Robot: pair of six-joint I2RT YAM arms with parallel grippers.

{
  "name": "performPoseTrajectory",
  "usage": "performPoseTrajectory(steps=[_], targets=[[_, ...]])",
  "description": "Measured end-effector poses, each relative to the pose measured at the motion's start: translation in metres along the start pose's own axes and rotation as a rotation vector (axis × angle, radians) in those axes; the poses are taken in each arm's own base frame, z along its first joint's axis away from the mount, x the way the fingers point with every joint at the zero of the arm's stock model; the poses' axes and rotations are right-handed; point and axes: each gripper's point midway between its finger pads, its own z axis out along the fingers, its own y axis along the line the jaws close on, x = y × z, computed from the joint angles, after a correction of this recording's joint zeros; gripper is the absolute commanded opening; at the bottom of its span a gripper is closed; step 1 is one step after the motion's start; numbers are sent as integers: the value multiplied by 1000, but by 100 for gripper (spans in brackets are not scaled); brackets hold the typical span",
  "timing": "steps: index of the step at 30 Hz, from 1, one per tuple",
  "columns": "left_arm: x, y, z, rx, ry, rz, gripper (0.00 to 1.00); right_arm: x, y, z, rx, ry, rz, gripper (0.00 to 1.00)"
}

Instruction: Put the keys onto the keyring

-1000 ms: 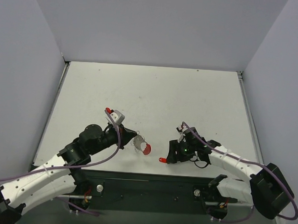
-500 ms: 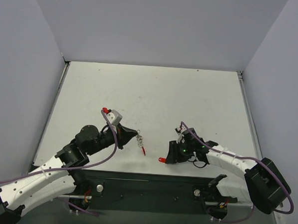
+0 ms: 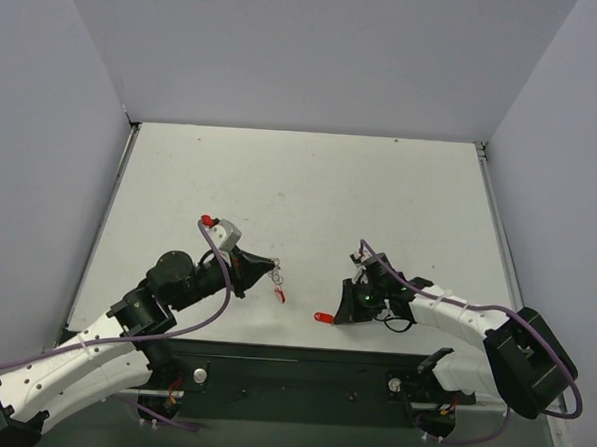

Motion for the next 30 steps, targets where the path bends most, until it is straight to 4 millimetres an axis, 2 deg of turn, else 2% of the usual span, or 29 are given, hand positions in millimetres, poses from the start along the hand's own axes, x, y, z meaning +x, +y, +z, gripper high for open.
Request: performPoseTrajectory(steps=[5,14,23,27,30], targets=[[0,0,0,1,0,0,0,-11,11,-13,-27,-64,-24,0],[8,-3,0,33,5,9,0,-55,52,-57,-122,-252,-111,0],[5,-33,0,222,-10,58,0,-78,81,-89,-186,-344,-204,0],[6,-44,0,288,-7,73,0,-78,77,-87,-166,-330,-216,0],[6,-46,0,304,-6,79,0,-71,65,-74,-114,-276,-199,15]])
